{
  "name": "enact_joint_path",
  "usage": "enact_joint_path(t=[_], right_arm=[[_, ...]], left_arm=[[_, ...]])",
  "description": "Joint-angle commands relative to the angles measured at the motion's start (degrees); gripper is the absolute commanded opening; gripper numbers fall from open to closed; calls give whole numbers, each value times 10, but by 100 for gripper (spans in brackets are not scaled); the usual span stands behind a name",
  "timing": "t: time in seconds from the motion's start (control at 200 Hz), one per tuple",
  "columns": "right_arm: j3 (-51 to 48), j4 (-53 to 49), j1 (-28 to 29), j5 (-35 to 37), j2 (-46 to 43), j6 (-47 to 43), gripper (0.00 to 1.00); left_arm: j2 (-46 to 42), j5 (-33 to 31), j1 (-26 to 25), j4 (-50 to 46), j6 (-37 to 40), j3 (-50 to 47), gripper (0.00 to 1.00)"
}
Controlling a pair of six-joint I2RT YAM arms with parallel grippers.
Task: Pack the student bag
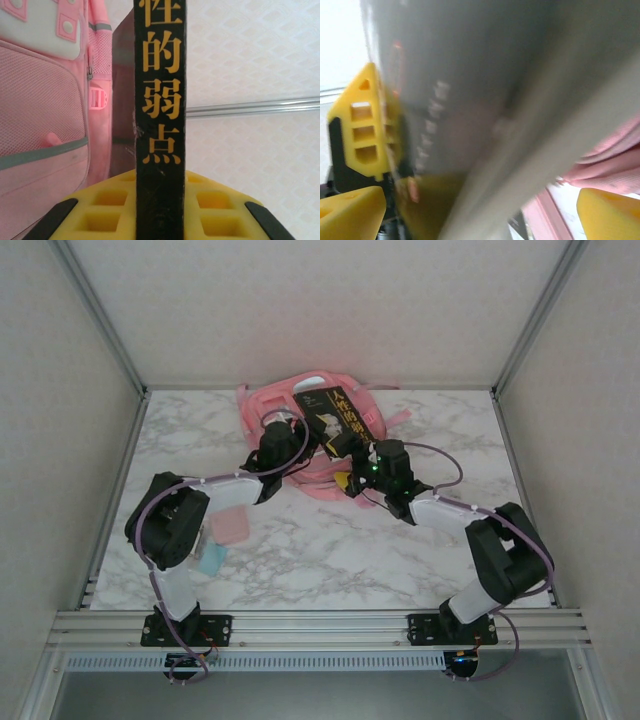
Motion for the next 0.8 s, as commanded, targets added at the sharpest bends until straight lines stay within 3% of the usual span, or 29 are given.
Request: enact_joint_path(t=[0.0,0.04,0.11,0.2,0.27,0.295,0.32,0.35,0.375,0.4,0.43,0.486,0.636,0.796], right_arm=[[3,72,3,57,-19,19,91],[0,61,4,74,-32,7,81],[1,30,3,101,-52,-21,56],[16,-14,2,118,-71,-63,35],[27,-36,2,129,-75,-84,0],[29,-40,1,131,-74,-87,0],[31,-40,-1,130,-73,-89,0],[32,-34,-4,127,-72,-91,0],[32,-28,-8,123,-70,-92,0],[32,-25,-12,121,-69,-93,0],[33,-26,-18,116,-70,-95,0],[35,-34,-32,102,-72,-108,0],[60,-121,-96,41,-93,-170,0],[74,-236,-168,10,-139,-252,0]], left_arm=[[-40,-7,-5,82,-23,-11,0],[-43,-8,-5,82,-23,-17,0],[-49,-9,-5,79,-24,-26,0],[-50,-5,-5,83,-32,-37,0],[-47,2,-8,89,-40,-42,0],[-47,5,-8,90,-42,-45,2],[-47,8,-9,91,-45,-46,10],[-47,15,-8,90,-45,-47,27],[-47,21,-8,89,-43,-49,52],[-49,27,-8,81,-39,-50,70],[-52,36,-8,66,-27,-47,84],[-63,52,-8,15,14,-43,98],[-90,88,-6,-205,226,12,100],[-77,72,-6,-413,438,96,99]])
